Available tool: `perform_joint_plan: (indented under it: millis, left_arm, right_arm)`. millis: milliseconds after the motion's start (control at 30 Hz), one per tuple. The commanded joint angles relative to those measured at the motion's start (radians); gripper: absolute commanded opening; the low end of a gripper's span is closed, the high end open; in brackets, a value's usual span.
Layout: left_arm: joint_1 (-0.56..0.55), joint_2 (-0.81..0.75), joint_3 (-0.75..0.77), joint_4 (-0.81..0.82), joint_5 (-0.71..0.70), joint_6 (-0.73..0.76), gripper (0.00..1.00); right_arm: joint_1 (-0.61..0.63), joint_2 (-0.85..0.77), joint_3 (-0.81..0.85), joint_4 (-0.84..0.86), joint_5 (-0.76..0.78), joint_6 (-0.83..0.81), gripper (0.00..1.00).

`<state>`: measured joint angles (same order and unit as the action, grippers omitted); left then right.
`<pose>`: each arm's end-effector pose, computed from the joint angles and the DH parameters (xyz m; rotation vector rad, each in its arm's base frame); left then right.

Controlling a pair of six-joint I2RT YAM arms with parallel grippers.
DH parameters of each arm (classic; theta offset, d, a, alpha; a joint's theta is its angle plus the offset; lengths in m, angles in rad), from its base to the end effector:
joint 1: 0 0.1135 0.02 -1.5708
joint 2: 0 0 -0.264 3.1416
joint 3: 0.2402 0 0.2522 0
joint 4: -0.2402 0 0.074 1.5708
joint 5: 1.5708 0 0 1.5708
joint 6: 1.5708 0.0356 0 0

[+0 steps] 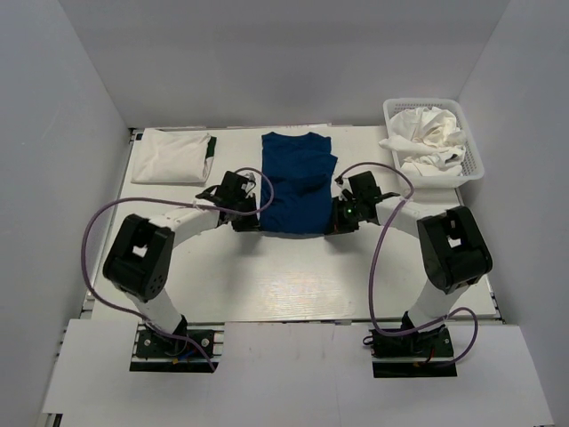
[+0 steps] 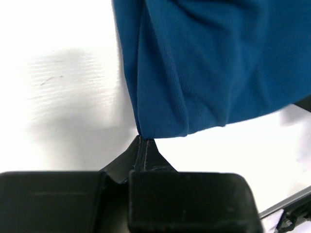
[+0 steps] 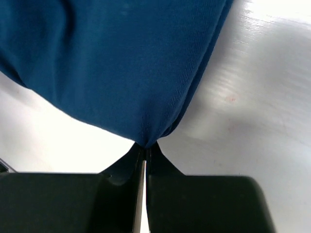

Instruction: Fold and stack the t-shirts

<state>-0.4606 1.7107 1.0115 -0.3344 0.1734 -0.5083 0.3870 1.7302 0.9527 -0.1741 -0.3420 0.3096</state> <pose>0.3007 -0.1561 0.1695 0.0002 2.6929 -0.5522 0.3113 0.1397 0.1575 -0.2428 2.5789 0.7022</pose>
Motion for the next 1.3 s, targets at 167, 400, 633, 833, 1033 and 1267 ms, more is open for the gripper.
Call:
perform_joint_plan:
  millis: [167, 400, 633, 833, 1033, 1267]
  left_arm:
    - [-0.004, -0.181, -0.027, -0.043, -0.097, -0.015, 0.0]
    - [-0.004, -0.255, -0.112, -0.062, -0.074, -0.055, 0.0]
    - [-0.013, -0.335, -0.198, -0.029, 0.089, -0.088, 0.0]
    - [-0.013, -0.393, -0.05, -0.072, 0.042, -0.076, 0.0]
    - [0.008, -0.265, 0.221, -0.126, -0.115, -0.064, 0.0]
    - [0.017, -0.013, 0.568, -0.258, -0.264, -0.038, 0.0]
  right_arm:
    - [0.0, -0.21, -0.043, -0.087, 0.044, -0.018, 0.0]
    - [-0.002, -0.256, -0.13, -0.152, 0.054, -0.02, 0.0]
    - [0.006, -0.343, -0.183, -0.189, 0.0, -0.007, 0.0]
    - [0.001, -0.373, -0.017, -0.249, 0.001, -0.023, 0.0]
    - [-0.011, -0.273, 0.287, -0.338, 0.205, 0.017, 0.0]
    - [-0.072, -0.029, 0.553, -0.378, 0.187, 0.037, 0.0]
